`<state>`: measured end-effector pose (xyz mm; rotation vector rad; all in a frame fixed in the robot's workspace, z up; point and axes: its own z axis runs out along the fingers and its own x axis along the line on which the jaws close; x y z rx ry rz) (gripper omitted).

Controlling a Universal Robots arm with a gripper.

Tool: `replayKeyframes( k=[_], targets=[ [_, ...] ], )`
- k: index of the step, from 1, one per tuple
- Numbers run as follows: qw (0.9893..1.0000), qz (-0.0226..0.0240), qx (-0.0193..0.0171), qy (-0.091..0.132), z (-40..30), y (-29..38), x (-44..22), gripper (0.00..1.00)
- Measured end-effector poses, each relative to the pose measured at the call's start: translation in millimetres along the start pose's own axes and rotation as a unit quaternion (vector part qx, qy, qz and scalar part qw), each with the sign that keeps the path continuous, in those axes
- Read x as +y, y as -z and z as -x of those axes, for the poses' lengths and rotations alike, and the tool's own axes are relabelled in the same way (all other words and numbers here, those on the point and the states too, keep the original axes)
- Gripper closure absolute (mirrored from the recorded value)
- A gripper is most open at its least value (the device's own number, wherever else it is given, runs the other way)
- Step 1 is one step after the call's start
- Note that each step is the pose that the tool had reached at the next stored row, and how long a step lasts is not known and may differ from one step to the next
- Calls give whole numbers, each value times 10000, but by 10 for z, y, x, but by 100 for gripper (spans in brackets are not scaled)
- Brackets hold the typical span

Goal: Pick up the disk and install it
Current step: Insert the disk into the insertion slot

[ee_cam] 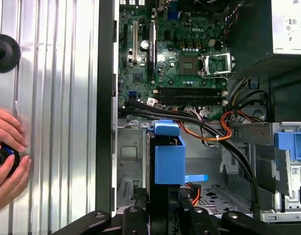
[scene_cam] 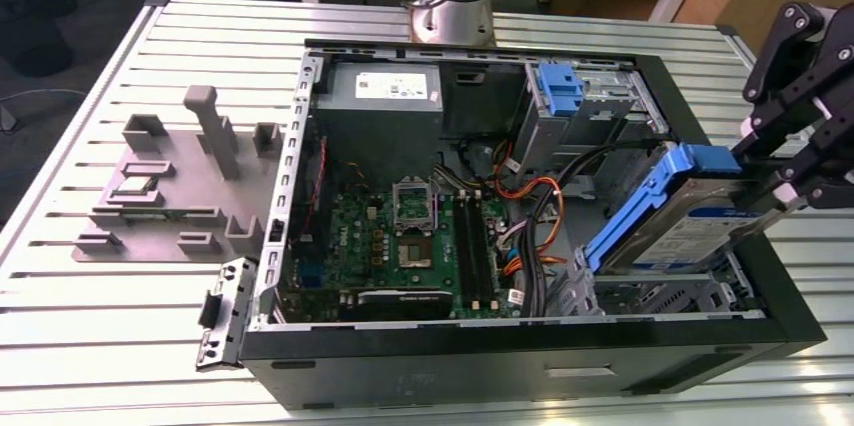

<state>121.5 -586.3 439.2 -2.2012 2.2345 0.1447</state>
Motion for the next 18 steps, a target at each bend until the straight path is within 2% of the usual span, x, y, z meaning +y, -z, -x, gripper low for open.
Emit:
replayKeyframes(
  k=[11,18],
  targets=[
    [10000,0,2,0,-13,-196,-13,65],
    [10000,0,1,0,-15,-220,-14,65]
  ],
)
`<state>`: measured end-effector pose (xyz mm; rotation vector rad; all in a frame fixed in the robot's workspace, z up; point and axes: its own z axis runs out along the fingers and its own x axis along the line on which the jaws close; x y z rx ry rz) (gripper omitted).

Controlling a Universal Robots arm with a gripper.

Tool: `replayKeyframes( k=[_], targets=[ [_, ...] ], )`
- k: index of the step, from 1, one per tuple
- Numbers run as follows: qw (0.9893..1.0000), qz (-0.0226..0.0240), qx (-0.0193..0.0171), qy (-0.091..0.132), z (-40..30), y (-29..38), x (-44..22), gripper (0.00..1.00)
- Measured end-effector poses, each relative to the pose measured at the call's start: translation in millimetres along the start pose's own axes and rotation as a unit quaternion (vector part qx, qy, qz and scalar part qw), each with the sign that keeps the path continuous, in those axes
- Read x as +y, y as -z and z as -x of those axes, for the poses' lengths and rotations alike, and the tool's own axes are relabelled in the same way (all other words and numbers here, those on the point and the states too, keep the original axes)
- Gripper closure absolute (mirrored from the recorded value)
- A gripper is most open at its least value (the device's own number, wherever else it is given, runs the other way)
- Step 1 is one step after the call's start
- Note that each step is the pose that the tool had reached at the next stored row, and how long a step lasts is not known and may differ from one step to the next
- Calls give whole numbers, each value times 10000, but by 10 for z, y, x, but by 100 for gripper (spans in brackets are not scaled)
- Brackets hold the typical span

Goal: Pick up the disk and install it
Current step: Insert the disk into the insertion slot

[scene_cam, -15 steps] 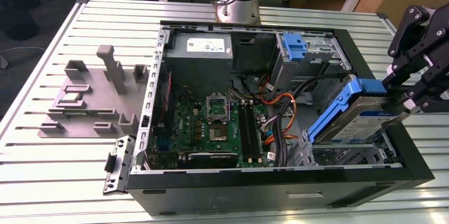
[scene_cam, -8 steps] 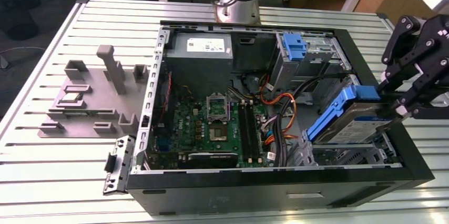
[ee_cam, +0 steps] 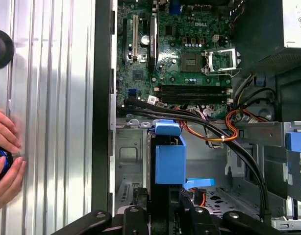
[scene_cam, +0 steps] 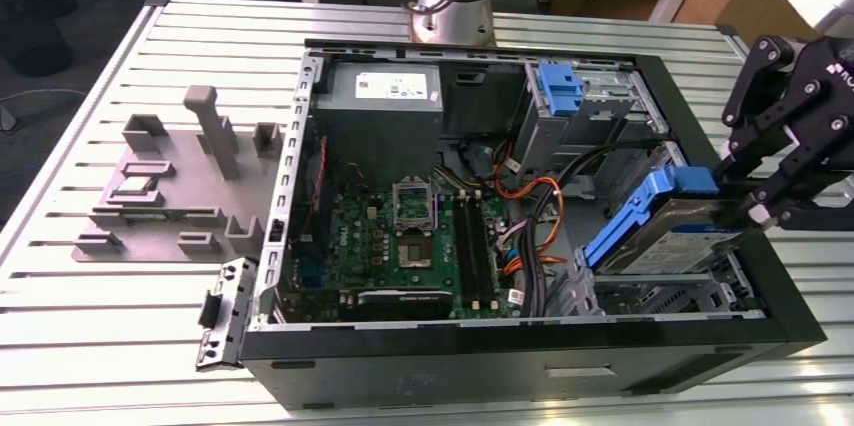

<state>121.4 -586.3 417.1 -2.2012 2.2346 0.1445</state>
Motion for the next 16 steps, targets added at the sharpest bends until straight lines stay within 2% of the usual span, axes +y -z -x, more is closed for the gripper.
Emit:
replayKeyframes(
  k=[16],
  targets=[
    [10000,0,2,0,-20,-286,-19,65]
  ],
)
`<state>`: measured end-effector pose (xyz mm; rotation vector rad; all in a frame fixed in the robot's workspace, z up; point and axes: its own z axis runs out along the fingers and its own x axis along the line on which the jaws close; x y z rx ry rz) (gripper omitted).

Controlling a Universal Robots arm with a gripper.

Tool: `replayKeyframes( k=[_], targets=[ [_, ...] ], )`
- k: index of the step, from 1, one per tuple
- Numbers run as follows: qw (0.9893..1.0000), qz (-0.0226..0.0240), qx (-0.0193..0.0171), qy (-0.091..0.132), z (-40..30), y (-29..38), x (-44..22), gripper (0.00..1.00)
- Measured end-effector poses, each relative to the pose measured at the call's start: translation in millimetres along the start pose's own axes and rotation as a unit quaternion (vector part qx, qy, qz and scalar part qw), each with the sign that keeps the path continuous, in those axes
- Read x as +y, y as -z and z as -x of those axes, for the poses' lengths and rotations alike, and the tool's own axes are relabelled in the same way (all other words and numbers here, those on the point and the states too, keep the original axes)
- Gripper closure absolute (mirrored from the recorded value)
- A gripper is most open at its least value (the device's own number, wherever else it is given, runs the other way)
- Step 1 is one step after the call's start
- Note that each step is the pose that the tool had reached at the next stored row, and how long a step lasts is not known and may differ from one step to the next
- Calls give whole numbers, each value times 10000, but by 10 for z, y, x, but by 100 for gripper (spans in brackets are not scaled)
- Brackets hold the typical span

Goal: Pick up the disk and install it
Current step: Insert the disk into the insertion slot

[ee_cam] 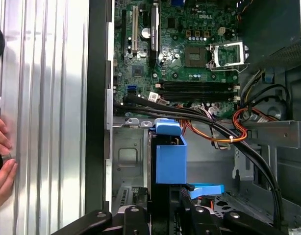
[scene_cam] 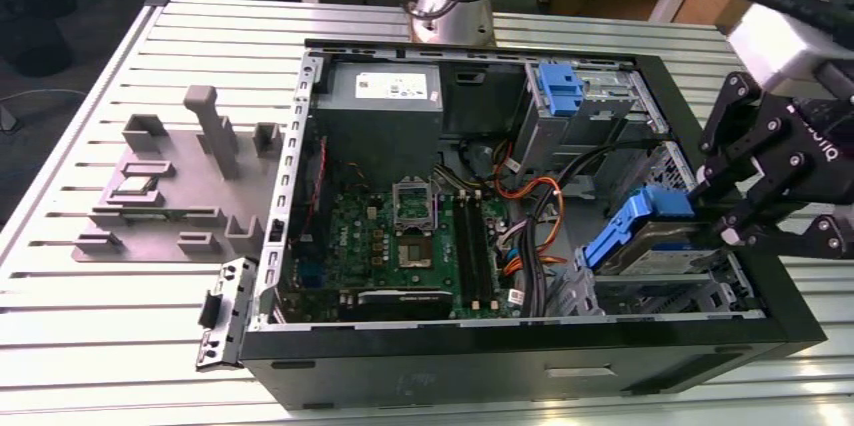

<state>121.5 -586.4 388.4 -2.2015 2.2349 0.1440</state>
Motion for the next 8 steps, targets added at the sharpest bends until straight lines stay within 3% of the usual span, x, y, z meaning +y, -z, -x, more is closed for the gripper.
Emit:
replayKeyframes(
  k=[8],
  targets=[
    [10000,0,0,0,-9,-145,-10,65]
  ],
)
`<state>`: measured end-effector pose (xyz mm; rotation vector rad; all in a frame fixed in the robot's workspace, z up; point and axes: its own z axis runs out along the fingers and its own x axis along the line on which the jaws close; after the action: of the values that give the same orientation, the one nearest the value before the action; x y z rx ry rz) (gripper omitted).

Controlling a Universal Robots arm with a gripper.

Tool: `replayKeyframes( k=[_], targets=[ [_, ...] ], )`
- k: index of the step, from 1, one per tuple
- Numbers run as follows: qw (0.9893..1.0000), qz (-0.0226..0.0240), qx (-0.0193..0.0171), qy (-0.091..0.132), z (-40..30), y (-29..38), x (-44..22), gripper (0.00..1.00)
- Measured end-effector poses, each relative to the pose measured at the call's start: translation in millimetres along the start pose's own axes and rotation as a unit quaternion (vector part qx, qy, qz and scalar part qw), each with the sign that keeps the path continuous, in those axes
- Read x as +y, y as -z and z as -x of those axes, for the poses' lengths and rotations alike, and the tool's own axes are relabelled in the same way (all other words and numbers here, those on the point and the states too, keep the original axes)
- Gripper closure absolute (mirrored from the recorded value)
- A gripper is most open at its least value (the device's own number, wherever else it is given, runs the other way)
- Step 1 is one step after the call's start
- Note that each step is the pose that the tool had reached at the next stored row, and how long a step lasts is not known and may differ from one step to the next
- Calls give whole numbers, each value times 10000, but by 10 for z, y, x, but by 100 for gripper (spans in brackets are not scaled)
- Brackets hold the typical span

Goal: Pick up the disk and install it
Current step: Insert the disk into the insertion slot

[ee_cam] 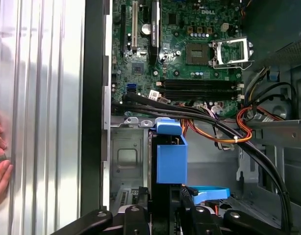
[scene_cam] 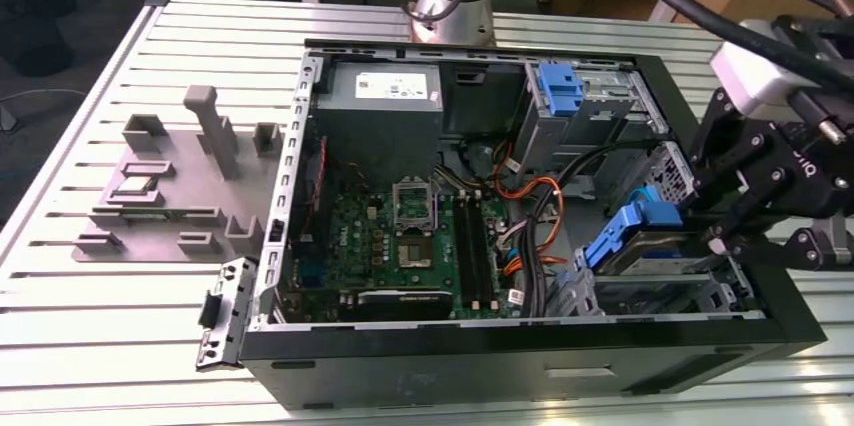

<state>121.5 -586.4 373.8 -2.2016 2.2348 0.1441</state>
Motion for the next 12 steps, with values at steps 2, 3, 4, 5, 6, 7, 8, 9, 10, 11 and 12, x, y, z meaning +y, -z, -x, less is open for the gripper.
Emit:
replayKeyframes(
  k=[2,3,4,5,6,7,8,9,10,11,12],
  targets=[
    [10000,0,3,0,-3,-34,-2,65],
    [10000,0,2,0,-4,-53,-3,65],
    [10000,0,0,0,-5,-73,-5,65],
    [10000,0,-1,0,-6,-92,-6,65],
    [10000,0,0,0,-7,-109,-7,65],
    [10000,0,0,0,-9,-128,-8,65],
    [10000,0,0,0,-10,-145,-9,65],
    [10000,0,0,0,-11,-165,-10,65],
    [10000,0,0,0,-12,-182,-12,65],
    [10000,0,0,0,-14,-200,-13,65],
    [10000,0,-4,0,-15,-222,-14,65]
  ],
)
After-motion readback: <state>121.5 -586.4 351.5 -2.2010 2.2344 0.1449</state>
